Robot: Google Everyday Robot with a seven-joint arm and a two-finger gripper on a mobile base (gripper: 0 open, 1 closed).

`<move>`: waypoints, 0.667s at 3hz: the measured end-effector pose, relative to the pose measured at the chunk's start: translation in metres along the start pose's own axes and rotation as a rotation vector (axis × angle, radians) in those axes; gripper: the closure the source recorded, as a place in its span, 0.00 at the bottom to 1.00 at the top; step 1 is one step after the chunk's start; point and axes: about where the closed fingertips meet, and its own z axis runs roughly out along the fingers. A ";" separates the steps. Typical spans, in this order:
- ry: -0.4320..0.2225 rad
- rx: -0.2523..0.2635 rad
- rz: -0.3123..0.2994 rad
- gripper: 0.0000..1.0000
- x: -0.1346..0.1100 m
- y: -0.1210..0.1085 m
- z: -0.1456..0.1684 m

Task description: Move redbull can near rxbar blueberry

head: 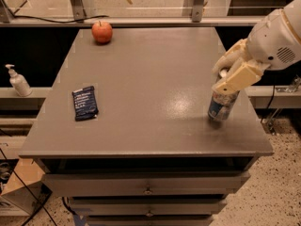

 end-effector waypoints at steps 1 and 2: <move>-0.035 -0.018 -0.045 1.00 -0.025 0.001 0.019; -0.105 -0.043 -0.117 1.00 -0.066 -0.003 0.036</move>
Offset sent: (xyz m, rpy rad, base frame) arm 0.0373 0.1217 0.0281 0.1495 -0.1031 0.2377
